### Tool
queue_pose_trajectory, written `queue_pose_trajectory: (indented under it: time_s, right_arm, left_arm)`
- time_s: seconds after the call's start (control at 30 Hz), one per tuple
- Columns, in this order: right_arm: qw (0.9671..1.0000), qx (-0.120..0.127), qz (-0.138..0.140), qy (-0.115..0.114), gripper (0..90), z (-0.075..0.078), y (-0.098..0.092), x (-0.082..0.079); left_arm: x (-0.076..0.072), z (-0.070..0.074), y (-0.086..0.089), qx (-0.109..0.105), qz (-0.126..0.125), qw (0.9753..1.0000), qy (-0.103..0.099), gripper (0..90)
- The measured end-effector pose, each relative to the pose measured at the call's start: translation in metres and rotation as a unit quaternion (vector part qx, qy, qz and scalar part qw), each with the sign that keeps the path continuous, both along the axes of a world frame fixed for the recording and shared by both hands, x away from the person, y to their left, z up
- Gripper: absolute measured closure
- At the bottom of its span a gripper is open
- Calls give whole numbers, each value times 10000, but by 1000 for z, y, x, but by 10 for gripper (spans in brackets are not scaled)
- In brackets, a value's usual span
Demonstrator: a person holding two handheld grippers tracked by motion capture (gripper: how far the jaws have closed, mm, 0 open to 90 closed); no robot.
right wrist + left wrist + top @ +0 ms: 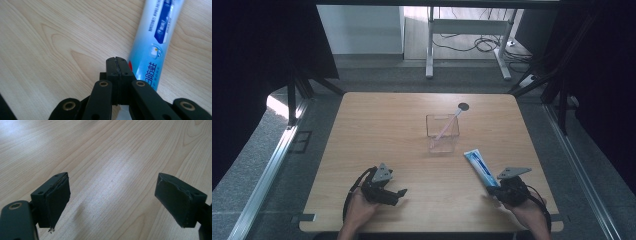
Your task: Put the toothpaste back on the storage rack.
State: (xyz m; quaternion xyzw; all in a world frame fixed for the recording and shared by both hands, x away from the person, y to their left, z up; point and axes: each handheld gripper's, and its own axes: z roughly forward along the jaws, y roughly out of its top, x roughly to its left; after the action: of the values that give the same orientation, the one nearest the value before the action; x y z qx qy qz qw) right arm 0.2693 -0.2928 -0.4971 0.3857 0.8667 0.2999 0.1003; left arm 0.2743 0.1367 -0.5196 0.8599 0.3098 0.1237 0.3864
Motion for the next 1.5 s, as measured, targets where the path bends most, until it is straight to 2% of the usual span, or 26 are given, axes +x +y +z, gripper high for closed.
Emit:
queue_pose_trajectory:
  time_s: [0.33,0.43,0.63,0.83,1.1,1.5]
  right_arm:
    - [9998,-122,-156,93,896,-2,-13,5]
    - [9994,-130,-233,200,896,0,-18,6]
    - [9994,-111,-117,311,874,9,-16,9]
    - [9978,-463,-96,469,784,20,-14,19]
    - [9943,-901,-19,576,652,29,-8,36]
    - [9858,-1442,219,835,564,28,13,63]
  left_arm:
    - [0,0,-1,26,-4,10000,-22,131]
    - [0,1,0,19,0,10000,-14,132]
    - [0,2,2,-74,30,10000,-29,132]
    - [1,2,3,-34,-2,10000,36,132]
    - [2,2,3,-113,39,9999,69,132]
    - [2,2,3,-63,-16,10000,70,133]
